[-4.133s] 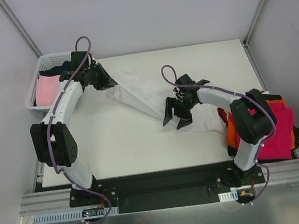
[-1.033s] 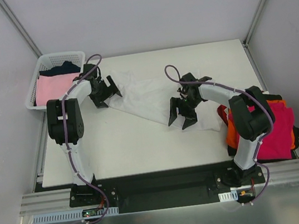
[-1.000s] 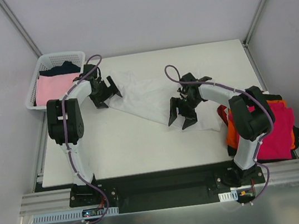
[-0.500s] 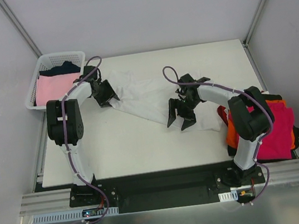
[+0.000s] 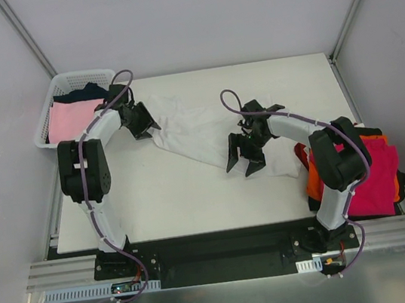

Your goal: Fold and stack the t-shirts

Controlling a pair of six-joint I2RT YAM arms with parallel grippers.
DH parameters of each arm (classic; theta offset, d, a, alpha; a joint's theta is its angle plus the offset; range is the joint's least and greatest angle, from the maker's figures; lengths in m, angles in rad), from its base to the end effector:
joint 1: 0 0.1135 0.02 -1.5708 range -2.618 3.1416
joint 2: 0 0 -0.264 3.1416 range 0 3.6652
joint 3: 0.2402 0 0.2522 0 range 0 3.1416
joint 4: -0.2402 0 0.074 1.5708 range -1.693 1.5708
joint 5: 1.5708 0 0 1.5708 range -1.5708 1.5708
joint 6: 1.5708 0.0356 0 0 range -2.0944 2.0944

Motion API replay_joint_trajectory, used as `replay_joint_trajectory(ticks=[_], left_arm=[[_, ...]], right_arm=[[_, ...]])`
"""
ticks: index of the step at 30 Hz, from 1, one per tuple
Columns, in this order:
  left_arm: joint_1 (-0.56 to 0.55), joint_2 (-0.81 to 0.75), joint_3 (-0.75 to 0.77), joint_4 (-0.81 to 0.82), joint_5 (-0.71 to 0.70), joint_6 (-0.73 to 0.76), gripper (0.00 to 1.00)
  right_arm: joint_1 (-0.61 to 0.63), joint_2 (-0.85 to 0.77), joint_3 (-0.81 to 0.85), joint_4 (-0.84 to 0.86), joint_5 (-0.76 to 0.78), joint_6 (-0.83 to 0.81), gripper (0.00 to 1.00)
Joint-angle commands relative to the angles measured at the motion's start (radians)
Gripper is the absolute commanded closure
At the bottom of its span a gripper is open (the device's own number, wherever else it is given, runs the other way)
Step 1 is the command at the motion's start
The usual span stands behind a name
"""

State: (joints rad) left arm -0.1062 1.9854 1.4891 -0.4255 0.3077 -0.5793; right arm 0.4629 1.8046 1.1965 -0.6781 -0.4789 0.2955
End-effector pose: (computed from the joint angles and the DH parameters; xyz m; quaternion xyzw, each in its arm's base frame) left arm 0.4320 -0.0569 0.2053 -0.1720 0.9220 -0.2427 0.2479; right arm 0.3024 0.1692 0.1783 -0.1139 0.9555 0.2691 0.0411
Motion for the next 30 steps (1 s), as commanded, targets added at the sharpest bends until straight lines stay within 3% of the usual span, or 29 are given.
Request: replay_joint_trajectory(ticks=[1, 7, 14, 23, 26, 27, 30], left_arm=[[-0.015, -0.131, -0.027, -0.004, 0.042, -0.039, 0.52], [-0.021, -0.159, -0.064, -0.01, 0.038, -0.028, 0.51], [-0.013, -0.106, -0.084, -0.059, -0.139, 0.091, 0.49], [0.01, 0.012, -0.018, -0.052, -0.147, 0.153, 0.49], [0.016, 0.039, 0.005, -0.05, -0.165, 0.157, 0.37], [0.017, 0.049, 0.016, -0.052, -0.159, 0.157, 0.25], [0.022, 0.056, 0.029, -0.052, -0.134, 0.16, 0.11]], right_arm=[[0.011, -0.007, 0.003, -0.001, -0.007, -0.006, 0.26], [0.022, -0.01, -0.005, 0.017, -0.006, 0.004, 0.26], [0.031, -0.039, -0.035, 0.026, 0.008, 0.017, 0.26], [0.031, -0.048, -0.054, 0.023, 0.011, 0.021, 0.26], [0.031, -0.056, -0.043, 0.009, 0.019, 0.016, 0.26], [0.03, -0.057, -0.043, 0.008, 0.02, 0.013, 0.26], [0.029, -0.062, -0.051, 0.002, 0.023, 0.01, 0.26]])
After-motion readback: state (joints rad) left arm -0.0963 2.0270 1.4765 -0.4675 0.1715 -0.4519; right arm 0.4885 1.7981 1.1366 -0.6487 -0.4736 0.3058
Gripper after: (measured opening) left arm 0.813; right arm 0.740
